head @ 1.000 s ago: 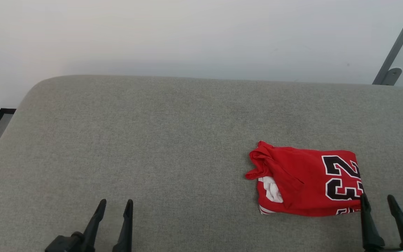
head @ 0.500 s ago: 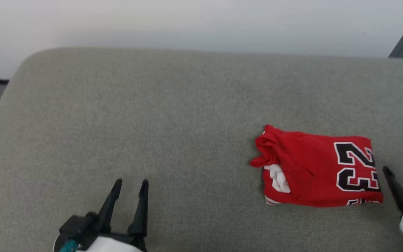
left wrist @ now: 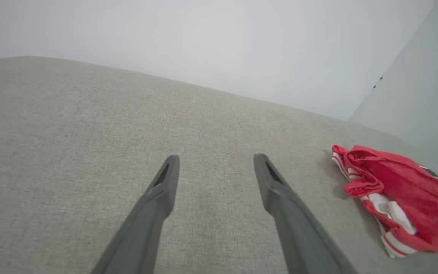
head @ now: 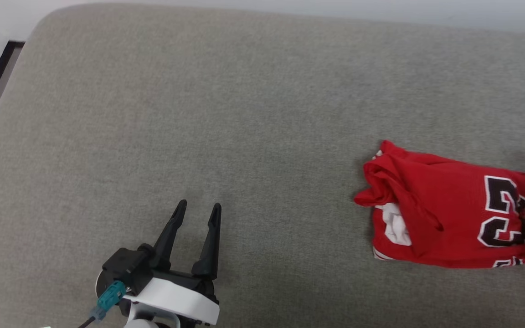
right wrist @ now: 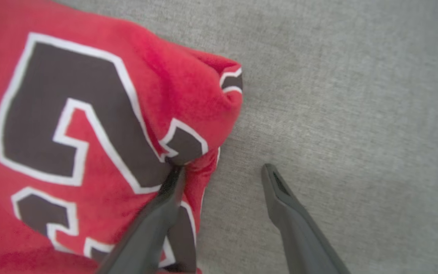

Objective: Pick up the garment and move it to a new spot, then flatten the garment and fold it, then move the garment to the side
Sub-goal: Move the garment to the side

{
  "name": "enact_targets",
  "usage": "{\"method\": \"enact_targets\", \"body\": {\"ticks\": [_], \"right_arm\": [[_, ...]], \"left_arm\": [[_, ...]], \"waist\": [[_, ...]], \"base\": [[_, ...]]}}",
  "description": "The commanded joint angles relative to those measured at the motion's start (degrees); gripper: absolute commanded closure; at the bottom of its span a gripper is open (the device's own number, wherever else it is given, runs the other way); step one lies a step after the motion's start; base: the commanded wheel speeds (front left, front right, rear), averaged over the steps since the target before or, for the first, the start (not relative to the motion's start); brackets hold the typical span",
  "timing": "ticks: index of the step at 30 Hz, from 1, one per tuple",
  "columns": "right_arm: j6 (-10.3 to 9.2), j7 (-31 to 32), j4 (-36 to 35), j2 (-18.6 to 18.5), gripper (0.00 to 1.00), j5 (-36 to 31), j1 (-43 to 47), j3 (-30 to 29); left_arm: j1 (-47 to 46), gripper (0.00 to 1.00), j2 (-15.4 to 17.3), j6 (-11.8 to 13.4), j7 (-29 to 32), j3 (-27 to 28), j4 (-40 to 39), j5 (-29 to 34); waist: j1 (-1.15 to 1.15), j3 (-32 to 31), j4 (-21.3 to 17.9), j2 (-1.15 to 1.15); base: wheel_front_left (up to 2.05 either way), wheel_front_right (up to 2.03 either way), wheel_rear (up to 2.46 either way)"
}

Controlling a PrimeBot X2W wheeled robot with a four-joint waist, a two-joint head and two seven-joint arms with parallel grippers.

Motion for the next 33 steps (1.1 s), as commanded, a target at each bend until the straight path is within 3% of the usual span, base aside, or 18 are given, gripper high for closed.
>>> {"method": "enact_targets", "body": {"ticks": [1, 5, 6, 8, 9, 18, 26, 33], "right_arm": [[0.01, 1.02, 0.52, 0.37, 0.00, 0.57, -0.10, 1.15], [0.01, 2.31, 1.97, 1.38, 0.00, 1.85, -0.41, 2.56], [0.01, 2.67, 2.34, 1.68, 0.32, 2.06, -0.45, 2.99], [0.01, 2.79, 2.95, 2.54, 0.84, 2.85, -0.59, 3.24], [0.01, 2.70, 3.30, 2.81, 1.00, 3.06, -0.64, 3.26], [-0.20, -3.22, 4.57, 2.69, 1.00, 3.57, -4.33, 1.94], [-0.01, -9.48, 7.94, -1.56, 1.00, 4.66, -7.81, -4.74], [0.00, -18.48, 16.69, -5.59, 1.00, 2.85, -13.04, -12.45]], "left_arm": [[-1.17, 0.00, -0.12, -0.11, -0.10, -0.05, 0.13, -0.04], [-1.52, 0.00, -0.31, -0.11, -0.10, 0.14, 0.04, 0.19], [-1.80, 0.00, -0.35, -0.11, -0.10, -0.04, 0.17, 0.28], [-2.54, 0.00, -0.36, -0.11, -0.10, -0.38, 0.28, 0.49], [-2.70, 0.00, -0.35, -0.11, -0.10, -0.46, 0.23, 0.62], [-4.31, 0.00, 1.42, -0.11, -0.10, -0.73, 0.05, 0.96], [-10.03, 0.00, 3.57, -0.11, -0.08, -0.20, -2.22, 0.48], [-17.73, 0.00, 7.00, -0.11, -0.07, -0.70, -4.45, 1.24]], "waist": [[0.00, 1.11, 0.95, 0.00], [0.00, 2.32, 1.15, 0.00], [0.00, 2.50, 1.15, 0.00], [0.00, 2.82, 0.94, 0.00], [0.00, 2.92, 0.71, 0.00], [0.00, 3.52, -4.27, 0.00], [0.00, 7.31, -12.10, 0.00], [0.00, 13.14, -17.81, 0.00]], "base": [[0.00, 0.00, 0.00], [0.00, 0.00, 0.00], [0.00, 0.00, 0.00], [0.00, 0.00, 0.00], [0.00, 0.00, 0.00], [0.00, 0.00, 0.00], [0.00, 0.00, 0.00], [0.00, 0.00, 0.00]]}}
